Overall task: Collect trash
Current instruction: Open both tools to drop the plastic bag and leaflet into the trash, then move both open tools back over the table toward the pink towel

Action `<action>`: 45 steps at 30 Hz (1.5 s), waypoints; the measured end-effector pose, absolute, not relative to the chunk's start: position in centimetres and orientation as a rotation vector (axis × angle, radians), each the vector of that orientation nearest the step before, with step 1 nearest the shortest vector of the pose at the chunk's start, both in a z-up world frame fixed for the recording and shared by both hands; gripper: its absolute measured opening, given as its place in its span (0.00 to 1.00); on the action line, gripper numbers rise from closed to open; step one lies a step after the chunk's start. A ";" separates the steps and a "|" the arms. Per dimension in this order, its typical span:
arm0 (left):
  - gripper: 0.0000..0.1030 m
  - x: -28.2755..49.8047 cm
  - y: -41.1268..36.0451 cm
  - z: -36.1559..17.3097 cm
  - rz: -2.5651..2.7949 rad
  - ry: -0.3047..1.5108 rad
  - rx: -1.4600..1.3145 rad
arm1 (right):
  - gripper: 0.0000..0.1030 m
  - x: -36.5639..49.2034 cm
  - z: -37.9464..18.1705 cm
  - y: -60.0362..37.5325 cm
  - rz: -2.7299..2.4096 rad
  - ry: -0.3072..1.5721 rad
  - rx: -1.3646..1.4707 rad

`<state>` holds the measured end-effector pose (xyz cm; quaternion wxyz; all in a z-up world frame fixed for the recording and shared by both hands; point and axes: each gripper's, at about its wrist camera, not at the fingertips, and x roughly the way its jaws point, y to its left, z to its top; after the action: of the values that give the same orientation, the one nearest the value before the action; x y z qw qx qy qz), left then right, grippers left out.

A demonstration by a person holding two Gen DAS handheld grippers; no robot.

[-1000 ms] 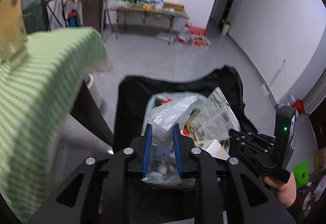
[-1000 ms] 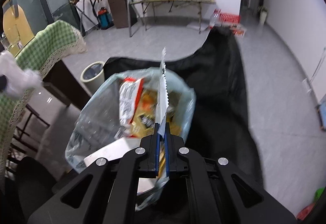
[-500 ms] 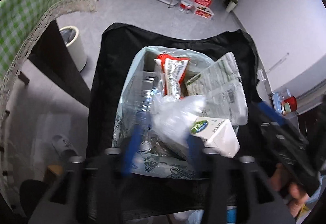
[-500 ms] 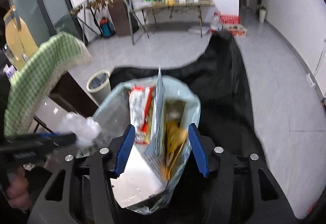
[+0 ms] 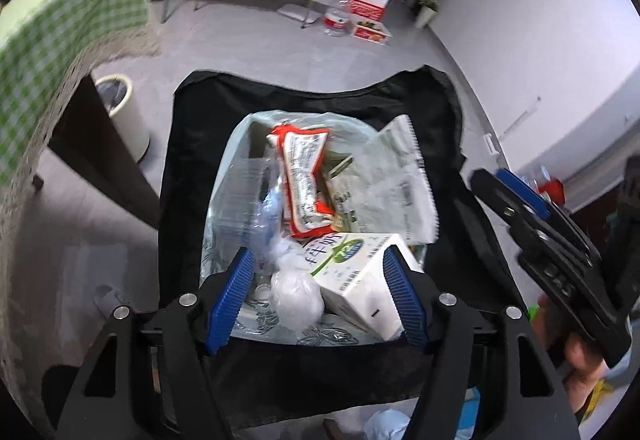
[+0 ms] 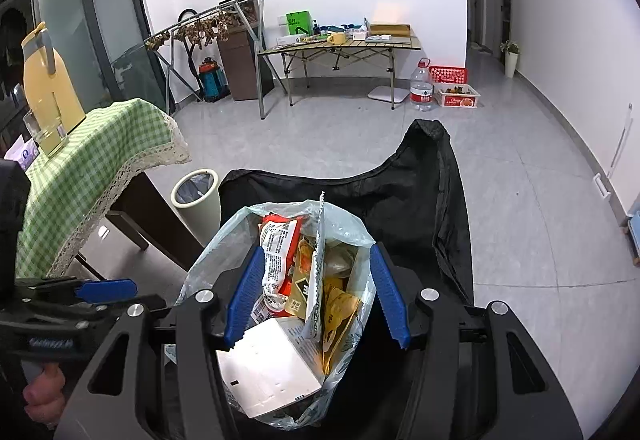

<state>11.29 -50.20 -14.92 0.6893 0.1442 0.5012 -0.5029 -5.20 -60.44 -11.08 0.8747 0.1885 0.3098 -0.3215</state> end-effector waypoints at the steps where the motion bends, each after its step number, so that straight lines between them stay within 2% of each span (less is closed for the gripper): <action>1: 0.66 11.1 -50.2 -14.7 -1.121 1.105 0.333 | 0.52 -5.1 -11.1 -60.4 -0.671 0.647 0.393; 11: 0.66 12.6 -48.7 -12.8 -1.057 1.068 0.303 | 0.52 -5.2 -9.9 -59.8 -0.673 0.619 0.374; 13: 0.73 12.9 -47.6 -11.5 -1.041 1.044 0.270 | 0.52 -5.2 -9.3 -59.6 -0.675 0.607 0.361; 19: 0.76 13.9 -44.3 -6.8 -1.014 0.927 0.187 | 0.52 -4.7 -6.8 -58.5 -0.667 0.561 0.320; 28: 0.86 14.6 -35.2 0.3 -0.903 0.686 0.126 | 0.57 -1.8 -2.8 -54.4 -0.593 0.496 0.221; 45: 0.91 17.9 -16.3 7.6 -0.556 0.505 -0.017 | 0.63 4.4 3.8 -41.8 -0.354 0.397 0.034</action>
<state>17.93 -16.35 7.56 0.9303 -0.0082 0.2467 -0.2713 4.40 -41.84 3.75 0.9647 0.0167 0.1964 -0.1747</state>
